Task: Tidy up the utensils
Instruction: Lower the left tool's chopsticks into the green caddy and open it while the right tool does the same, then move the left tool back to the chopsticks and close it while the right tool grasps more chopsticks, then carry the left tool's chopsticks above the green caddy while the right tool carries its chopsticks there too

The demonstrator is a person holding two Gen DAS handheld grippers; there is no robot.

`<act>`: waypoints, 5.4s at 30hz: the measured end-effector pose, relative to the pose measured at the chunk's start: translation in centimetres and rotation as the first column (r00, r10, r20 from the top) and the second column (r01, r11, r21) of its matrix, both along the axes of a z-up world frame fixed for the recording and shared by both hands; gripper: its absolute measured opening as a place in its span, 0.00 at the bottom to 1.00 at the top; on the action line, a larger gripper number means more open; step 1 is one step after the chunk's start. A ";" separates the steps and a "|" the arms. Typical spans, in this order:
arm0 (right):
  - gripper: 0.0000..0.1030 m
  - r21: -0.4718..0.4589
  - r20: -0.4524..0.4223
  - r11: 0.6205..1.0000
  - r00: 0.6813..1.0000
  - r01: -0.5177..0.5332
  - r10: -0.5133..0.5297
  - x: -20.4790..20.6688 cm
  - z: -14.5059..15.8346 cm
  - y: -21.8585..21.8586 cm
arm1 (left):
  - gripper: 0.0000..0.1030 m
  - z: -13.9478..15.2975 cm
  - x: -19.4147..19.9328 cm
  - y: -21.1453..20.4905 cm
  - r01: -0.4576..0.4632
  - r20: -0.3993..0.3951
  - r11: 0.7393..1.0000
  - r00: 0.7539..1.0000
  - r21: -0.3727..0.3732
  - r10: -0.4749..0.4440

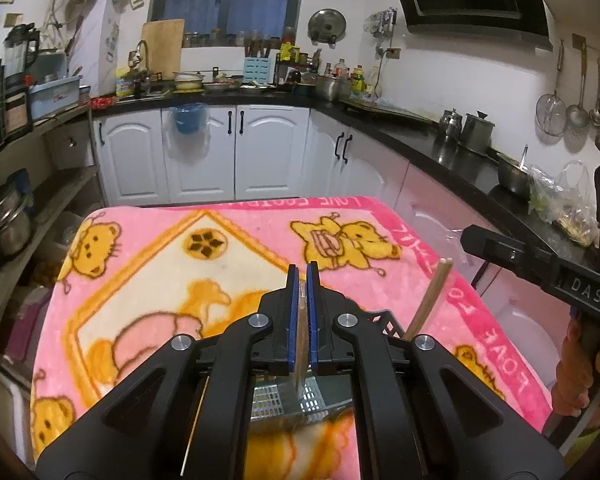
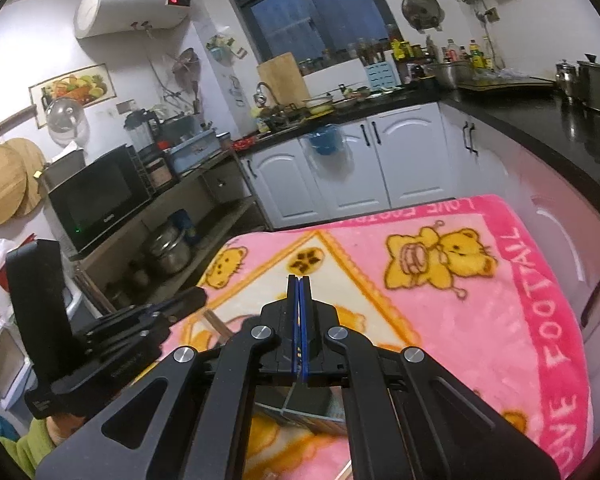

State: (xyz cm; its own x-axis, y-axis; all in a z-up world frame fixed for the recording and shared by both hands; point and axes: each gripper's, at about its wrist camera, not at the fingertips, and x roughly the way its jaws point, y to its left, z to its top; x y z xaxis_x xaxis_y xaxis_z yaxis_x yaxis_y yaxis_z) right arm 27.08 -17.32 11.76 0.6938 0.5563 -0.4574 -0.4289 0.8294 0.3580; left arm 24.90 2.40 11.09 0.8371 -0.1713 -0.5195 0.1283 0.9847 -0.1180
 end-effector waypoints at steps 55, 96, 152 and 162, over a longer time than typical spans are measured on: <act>0.44 -0.173 -0.105 0.984 0.994 -0.042 0.024 -7.9 -9.7 -2.8 | 0.89 -5.8 -9.8 4.5 -0.117 -0.063 0.991 0.992 -0.061 0.113; 0.38 -0.210 -0.257 0.975 0.966 -0.068 0.012 -6.7 -16.8 -3.7 | 0.29 -18.9 -10.5 7.2 -0.260 -0.435 0.963 0.877 -0.069 0.205; 0.01 -0.068 0.009 0.979 0.981 -0.195 0.196 -11.0 -4.5 -0.9 | 0.01 -4.3 -10.1 4.7 -0.108 -0.076 0.991 0.992 -0.083 0.102; 0.01 -0.071 0.073 0.977 0.976 -0.200 0.205 -12.6 -2.2 -0.6 | 0.01 -0.8 -9.8 2.9 -0.049 -0.002 0.995 0.999 -0.089 0.049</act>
